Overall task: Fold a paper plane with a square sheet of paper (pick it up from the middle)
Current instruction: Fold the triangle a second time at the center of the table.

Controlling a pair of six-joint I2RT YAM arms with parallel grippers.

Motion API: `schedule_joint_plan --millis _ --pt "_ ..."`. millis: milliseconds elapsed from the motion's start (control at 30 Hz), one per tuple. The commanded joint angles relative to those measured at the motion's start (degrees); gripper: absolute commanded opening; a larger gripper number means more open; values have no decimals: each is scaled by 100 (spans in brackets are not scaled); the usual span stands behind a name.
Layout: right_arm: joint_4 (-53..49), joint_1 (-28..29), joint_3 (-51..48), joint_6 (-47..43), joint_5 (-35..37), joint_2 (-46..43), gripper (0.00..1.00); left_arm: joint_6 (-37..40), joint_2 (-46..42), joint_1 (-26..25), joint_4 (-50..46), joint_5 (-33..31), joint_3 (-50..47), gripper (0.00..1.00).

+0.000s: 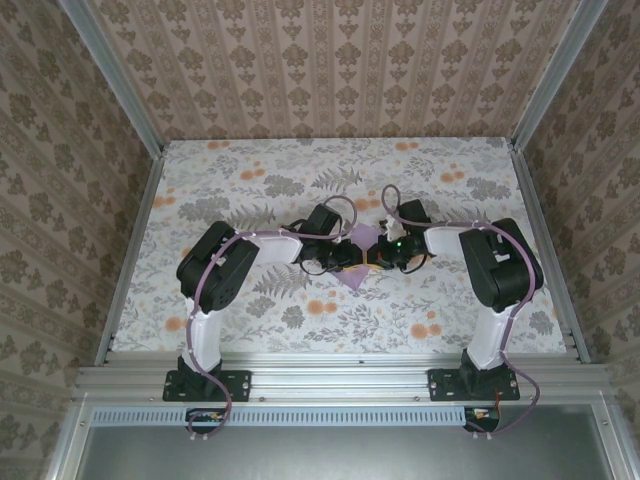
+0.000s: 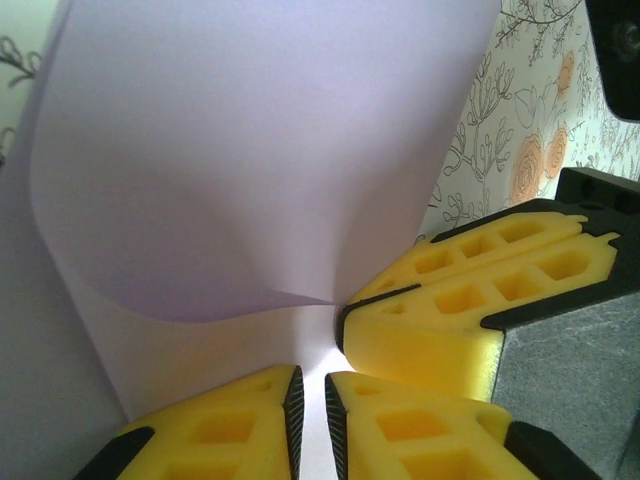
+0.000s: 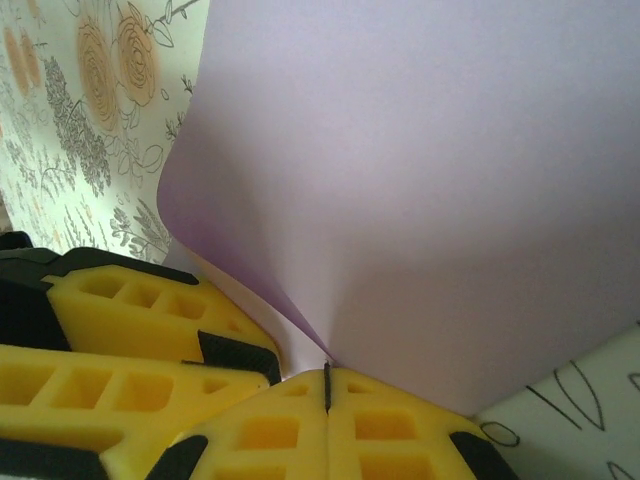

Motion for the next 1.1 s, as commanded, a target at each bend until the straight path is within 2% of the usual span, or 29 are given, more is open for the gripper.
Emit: schedule_joint_plan --millis 0,233,533,1067 --pt "-434 46 169 -318 378 197 1 67 -106 34 -69 19 -56 25" --pt "-737 53 188 -555 714 267 1 93 -367 39 -138 72 -71 27" --pt "-679 65 129 -552 668 341 1 128 -735 -192 -231 55 -380 25" --pt "-692 66 109 -546 635 326 1 363 -438 -449 -249 219 -478 22"
